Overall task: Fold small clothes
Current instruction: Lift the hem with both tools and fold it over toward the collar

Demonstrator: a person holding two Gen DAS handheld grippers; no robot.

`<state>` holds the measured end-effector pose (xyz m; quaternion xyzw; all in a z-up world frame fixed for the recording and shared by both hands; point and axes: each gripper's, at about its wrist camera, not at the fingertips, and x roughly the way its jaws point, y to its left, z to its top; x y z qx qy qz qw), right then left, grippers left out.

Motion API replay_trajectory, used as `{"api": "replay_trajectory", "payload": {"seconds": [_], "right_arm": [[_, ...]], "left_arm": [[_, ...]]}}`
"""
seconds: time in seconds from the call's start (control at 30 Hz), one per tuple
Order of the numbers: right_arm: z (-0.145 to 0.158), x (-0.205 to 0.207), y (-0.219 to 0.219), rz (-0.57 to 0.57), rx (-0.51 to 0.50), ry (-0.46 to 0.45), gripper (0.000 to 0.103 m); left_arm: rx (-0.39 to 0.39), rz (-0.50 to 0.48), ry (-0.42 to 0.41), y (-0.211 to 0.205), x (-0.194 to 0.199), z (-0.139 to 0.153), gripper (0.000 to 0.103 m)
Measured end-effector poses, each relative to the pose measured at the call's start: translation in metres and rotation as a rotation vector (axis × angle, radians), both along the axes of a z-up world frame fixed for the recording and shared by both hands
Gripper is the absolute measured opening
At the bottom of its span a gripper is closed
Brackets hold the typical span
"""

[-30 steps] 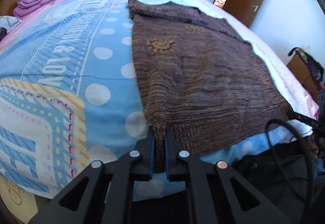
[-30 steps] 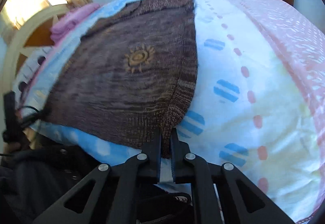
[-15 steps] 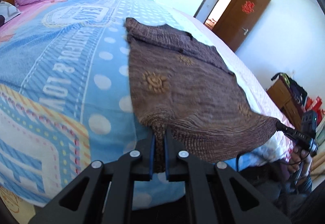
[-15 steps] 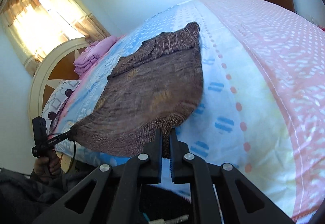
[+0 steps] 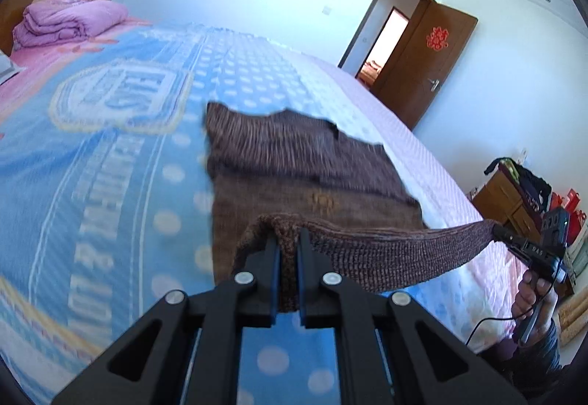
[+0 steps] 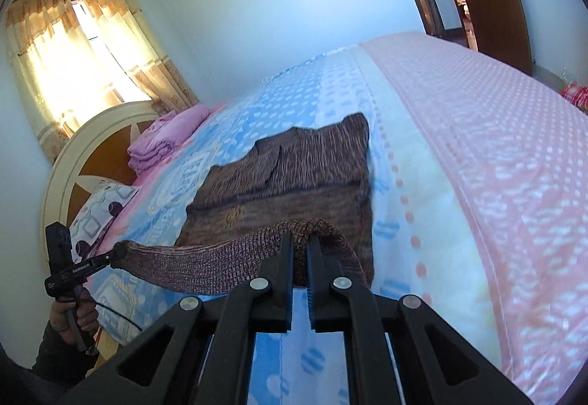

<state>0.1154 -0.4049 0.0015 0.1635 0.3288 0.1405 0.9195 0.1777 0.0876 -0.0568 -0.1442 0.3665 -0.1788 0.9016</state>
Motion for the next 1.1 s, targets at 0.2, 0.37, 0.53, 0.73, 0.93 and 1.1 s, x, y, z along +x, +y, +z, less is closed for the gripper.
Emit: {"api": "replay_trajectory", "payload": {"seconds": [0.2, 0.37, 0.53, 0.73, 0.93, 1.1], "right_arm": [[0.013, 0.043, 0.001, -0.008, -0.02, -0.031, 0.005], [0.028, 0.079, 0.001, -0.01, -0.028, -0.055, 0.005], [0.036, 0.12, 0.007, -0.008, -0.036, -0.072, 0.005], [0.032, 0.179, 0.017, -0.023, -0.046, -0.061, 0.005], [-0.011, 0.241, 0.021, -0.051, -0.09, 0.038, 0.005], [-0.071, 0.289, 0.026, -0.045, -0.164, 0.2, 0.005]], "left_arm": [[0.004, 0.009, -0.044, -0.007, 0.043, 0.02, 0.008], [-0.006, 0.038, -0.065, -0.007, 0.077, 0.03, 0.008], [0.041, 0.08, -0.065, -0.006, 0.112, 0.023, 0.008], [0.051, 0.102, -0.044, -0.004, 0.163, 0.015, 0.008], [0.188, 0.104, -0.017, -0.022, 0.213, -0.022, 0.008], [0.38, 0.125, 0.046, -0.038, 0.237, -0.068, 0.018]]}}
